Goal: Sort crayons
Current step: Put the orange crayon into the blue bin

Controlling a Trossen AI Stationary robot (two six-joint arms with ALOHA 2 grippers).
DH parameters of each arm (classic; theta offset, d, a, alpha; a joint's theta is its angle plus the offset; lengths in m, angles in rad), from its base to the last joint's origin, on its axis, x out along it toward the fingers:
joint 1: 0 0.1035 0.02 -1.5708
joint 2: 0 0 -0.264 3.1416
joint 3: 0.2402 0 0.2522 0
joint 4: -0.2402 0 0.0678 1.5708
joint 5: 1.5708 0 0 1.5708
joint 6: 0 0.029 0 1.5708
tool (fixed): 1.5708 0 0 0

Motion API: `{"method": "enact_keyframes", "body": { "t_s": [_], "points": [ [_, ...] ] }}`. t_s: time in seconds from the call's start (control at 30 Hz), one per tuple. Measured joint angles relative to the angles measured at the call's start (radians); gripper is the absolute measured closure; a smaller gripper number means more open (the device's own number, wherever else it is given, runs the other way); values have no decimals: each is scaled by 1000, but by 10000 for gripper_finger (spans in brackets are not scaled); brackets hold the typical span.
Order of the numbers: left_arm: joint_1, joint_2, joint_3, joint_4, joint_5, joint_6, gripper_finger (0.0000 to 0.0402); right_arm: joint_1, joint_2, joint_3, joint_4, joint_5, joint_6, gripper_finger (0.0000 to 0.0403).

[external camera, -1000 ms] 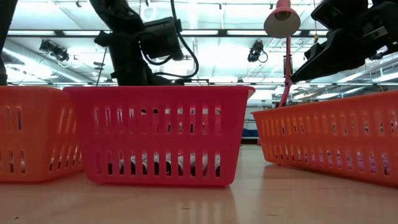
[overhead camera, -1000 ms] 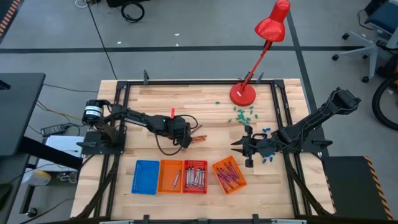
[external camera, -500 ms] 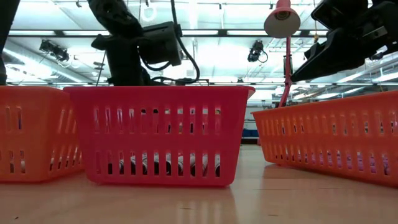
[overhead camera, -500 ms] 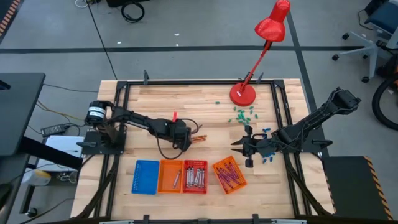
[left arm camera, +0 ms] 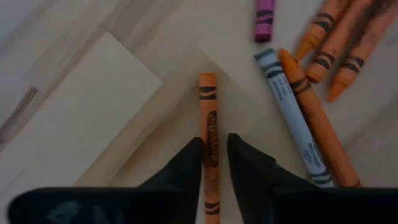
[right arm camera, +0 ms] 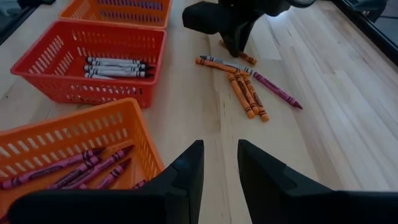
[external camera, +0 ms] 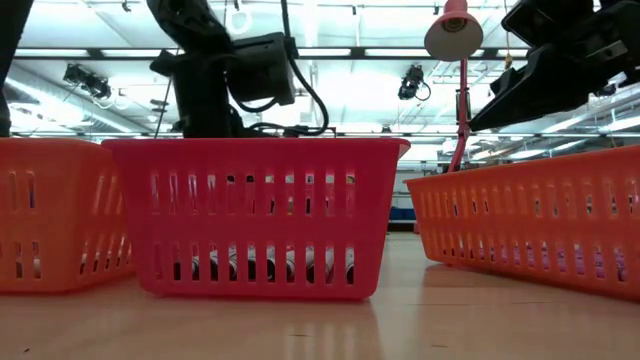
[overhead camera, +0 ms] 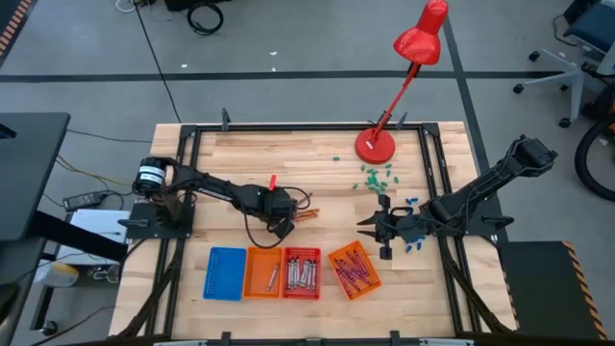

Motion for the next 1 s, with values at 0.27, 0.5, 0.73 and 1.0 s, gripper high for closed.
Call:
{"method": "enact_keyframes", "body": {
  "t_s": [0.27,0.5,0.73,1.0],
  "points": [
    [-3,2,16,3,-20,125,380,1,0,0,-1,54,-31,300],
    [-3,2,16,9,-56,245,366,-19,0,0,22,149,-165,300],
    [-16,3,16,10,-99,309,364,-129,0,0,202,199,-352,300],
    [-45,3,16,11,-236,389,363,-280,0,0,305,123,-465,300]
  ]
}}
